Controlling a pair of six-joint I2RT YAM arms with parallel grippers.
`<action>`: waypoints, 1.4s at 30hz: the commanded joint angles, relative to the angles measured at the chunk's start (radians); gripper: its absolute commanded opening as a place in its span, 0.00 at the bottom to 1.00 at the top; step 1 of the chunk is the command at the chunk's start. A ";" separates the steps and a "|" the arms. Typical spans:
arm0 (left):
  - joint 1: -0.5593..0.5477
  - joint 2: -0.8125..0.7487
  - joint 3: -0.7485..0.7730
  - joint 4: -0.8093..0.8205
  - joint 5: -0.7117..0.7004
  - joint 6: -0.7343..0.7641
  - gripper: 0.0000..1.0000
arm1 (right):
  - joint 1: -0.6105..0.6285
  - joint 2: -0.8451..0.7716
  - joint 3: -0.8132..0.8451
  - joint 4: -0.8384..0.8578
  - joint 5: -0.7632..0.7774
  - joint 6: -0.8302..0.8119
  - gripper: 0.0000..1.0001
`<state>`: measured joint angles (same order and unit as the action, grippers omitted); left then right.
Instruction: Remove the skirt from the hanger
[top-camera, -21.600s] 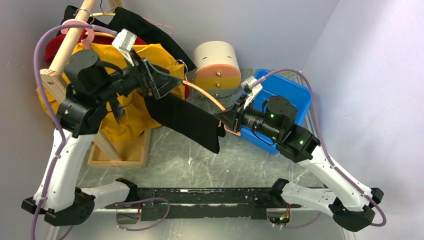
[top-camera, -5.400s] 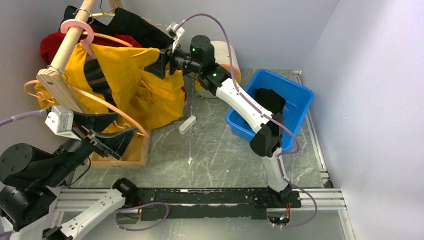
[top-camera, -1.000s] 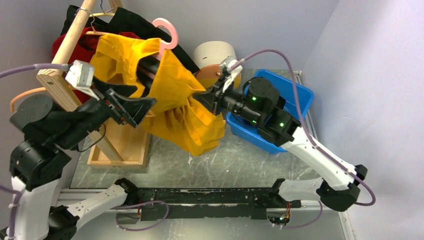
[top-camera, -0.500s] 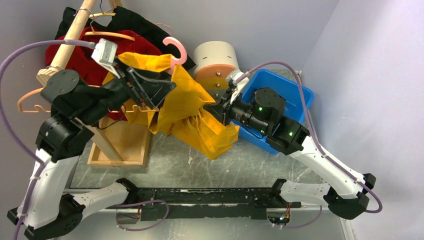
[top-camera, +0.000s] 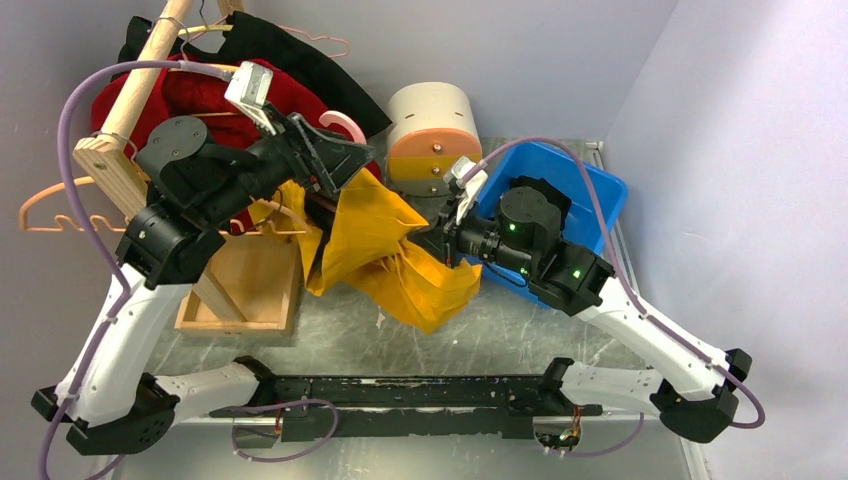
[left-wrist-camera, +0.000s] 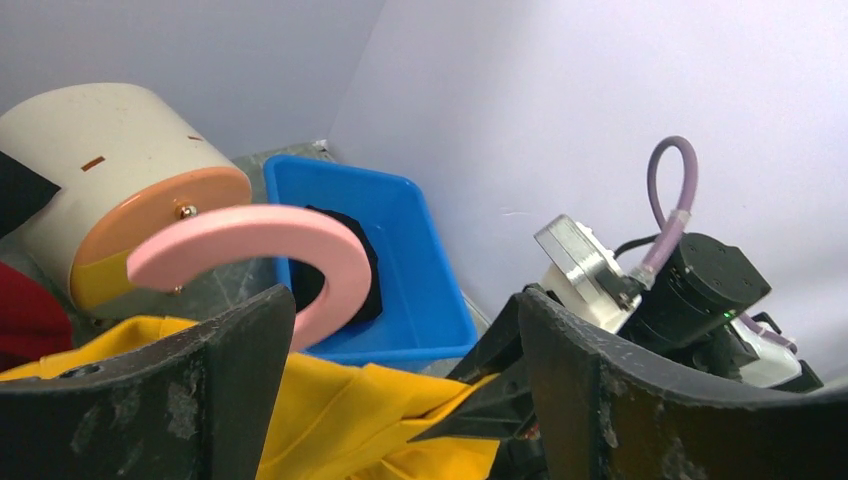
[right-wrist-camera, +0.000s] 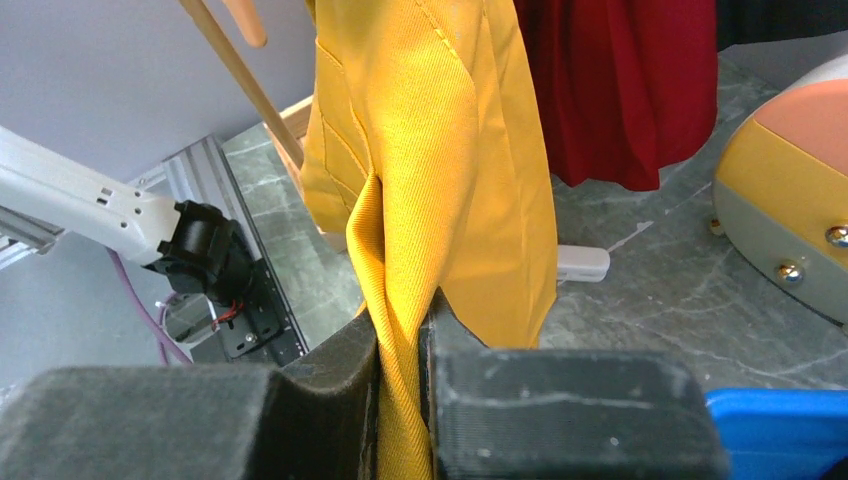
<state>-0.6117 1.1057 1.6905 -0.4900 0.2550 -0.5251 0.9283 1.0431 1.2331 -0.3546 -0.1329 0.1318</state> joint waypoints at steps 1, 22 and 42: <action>-0.004 0.032 -0.003 0.082 -0.021 -0.003 0.85 | -0.006 -0.049 0.017 0.112 -0.019 -0.024 0.00; -0.004 0.107 -0.096 0.222 -0.010 -0.025 0.20 | -0.006 -0.074 0.014 -0.007 0.035 -0.030 0.00; -0.004 0.097 -0.090 0.239 -0.056 0.000 0.07 | -0.006 -0.309 -0.187 -0.177 0.062 0.216 0.97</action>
<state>-0.6128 1.2167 1.5734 -0.3412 0.2260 -0.5407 0.9241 0.7345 1.0908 -0.5781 0.0475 0.2825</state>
